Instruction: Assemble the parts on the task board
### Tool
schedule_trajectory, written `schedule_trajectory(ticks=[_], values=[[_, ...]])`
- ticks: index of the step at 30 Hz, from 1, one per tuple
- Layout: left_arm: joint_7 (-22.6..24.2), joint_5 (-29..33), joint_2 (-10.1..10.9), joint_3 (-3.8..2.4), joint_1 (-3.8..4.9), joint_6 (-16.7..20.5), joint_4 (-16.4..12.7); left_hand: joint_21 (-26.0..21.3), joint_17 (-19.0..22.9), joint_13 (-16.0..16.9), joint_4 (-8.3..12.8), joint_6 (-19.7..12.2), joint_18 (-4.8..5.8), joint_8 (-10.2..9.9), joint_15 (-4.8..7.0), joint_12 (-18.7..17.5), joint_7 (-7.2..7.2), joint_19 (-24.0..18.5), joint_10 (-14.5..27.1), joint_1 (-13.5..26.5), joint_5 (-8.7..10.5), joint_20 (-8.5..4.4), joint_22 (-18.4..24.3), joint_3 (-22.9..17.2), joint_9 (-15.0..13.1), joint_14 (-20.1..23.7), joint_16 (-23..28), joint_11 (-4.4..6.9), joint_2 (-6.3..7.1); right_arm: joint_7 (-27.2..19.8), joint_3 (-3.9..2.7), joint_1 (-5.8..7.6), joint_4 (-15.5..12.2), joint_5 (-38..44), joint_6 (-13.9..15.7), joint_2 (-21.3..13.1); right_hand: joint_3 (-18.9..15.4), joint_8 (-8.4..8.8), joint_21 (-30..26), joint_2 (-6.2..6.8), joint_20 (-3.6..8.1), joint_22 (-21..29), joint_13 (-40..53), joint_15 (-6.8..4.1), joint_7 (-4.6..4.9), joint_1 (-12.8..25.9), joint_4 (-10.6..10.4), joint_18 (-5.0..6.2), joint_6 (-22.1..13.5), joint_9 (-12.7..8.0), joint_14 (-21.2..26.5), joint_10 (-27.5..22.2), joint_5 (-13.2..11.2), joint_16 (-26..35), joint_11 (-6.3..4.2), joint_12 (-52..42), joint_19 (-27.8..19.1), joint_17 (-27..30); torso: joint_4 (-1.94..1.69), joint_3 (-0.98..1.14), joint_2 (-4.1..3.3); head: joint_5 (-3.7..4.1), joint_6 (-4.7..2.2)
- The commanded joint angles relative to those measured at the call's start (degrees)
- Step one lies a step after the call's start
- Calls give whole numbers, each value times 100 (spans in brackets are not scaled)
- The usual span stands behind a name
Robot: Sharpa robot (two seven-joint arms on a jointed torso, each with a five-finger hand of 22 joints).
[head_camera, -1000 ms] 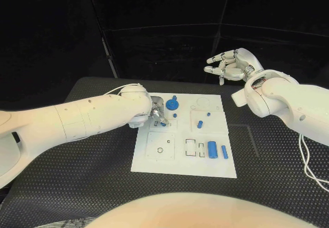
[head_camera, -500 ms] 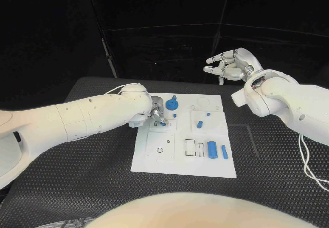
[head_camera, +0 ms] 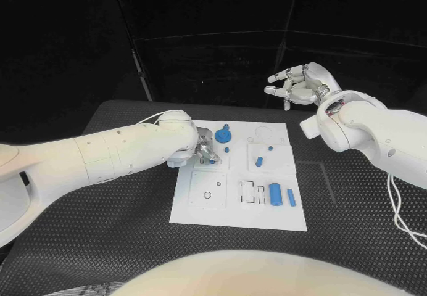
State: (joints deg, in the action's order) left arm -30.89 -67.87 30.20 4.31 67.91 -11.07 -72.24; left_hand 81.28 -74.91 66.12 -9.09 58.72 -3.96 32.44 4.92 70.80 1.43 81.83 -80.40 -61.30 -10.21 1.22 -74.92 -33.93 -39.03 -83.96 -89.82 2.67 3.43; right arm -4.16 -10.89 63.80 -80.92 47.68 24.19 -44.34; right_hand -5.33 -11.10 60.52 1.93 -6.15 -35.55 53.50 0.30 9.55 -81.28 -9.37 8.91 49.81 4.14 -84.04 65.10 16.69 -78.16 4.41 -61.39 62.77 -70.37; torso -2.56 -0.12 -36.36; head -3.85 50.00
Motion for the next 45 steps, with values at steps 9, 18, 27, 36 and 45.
schedule_trajectory(ticks=[9,18,27,36,45], values=[[-17,77,-42,16,-10,-214,47,24,-1509,3,513,90,90,-34,56,25,-54,47,-31,132,-10,-15,-267,-528,18,-604,-18,18,-56,-34,-4,10,-3,0,-30,10,-27,-32,-20,-22,7,8,-7,-43,-24,-3,-2,72,-17,-6,-113,1,7,21,-12,25,-13,1,1,0,1,9,0],[-14,77,-59,15,-6,-196,129,24,-1509,16,52,218,95,-76,60,32,-73,63,-57,758,289,-21,-294,184,47,-604,-18,27,23,-35,-4,10,2,0,-23,14,-39,-34,-38,-20,8,35,-37,-43,-23,8,-8,76,-21,-7,-108,-17,3,38,-11,45,-22,23,3,-1,-1,16,0],[-7,76,-36,13,-6,-140,160,18,-1509,58,-470,279,97,-131,77,55,-95,74,-73,1055,285,-39,-320,1176,66,-604,-18,45,93,-30,-3,9,12,0,-44,16,-68,-35,-62,-16,7,67,-57,-41,-20,36,-24,79,-37,-10,-104,-28,-15,55,-7,55,-33,41,-1,-3,2,27,0],[-1,75,36,-30,-7,-43,118,-2,-1509,77,-725,288,94,-151,86,55,-99,70,-67,967,282,-49,-319,1763,59,-604,-18,49,66,-31,-3,7,24,0,-75,16,-115,-41,-98,-9,4,108,-77,-37,-16,72,-44,84,-58,-13,-98,-38,-76,75,-2,56,-46,57,-4,-2,0,47,0],[4,75,94,-412,-9,45,28,-45,-1509,36,-760,270,82,-170,84,10,-90,44,-37,999,291,-49,-281,2166,54,-604,-18,43,3,-36,-2,4,53,0,-101,19,-164,-45,-128,19,1,145,-98,-33,-12,98,-53,88,-75,-14,-93,-53,-99,91,3,61,-60,70,-1,-4,0,58,0]])
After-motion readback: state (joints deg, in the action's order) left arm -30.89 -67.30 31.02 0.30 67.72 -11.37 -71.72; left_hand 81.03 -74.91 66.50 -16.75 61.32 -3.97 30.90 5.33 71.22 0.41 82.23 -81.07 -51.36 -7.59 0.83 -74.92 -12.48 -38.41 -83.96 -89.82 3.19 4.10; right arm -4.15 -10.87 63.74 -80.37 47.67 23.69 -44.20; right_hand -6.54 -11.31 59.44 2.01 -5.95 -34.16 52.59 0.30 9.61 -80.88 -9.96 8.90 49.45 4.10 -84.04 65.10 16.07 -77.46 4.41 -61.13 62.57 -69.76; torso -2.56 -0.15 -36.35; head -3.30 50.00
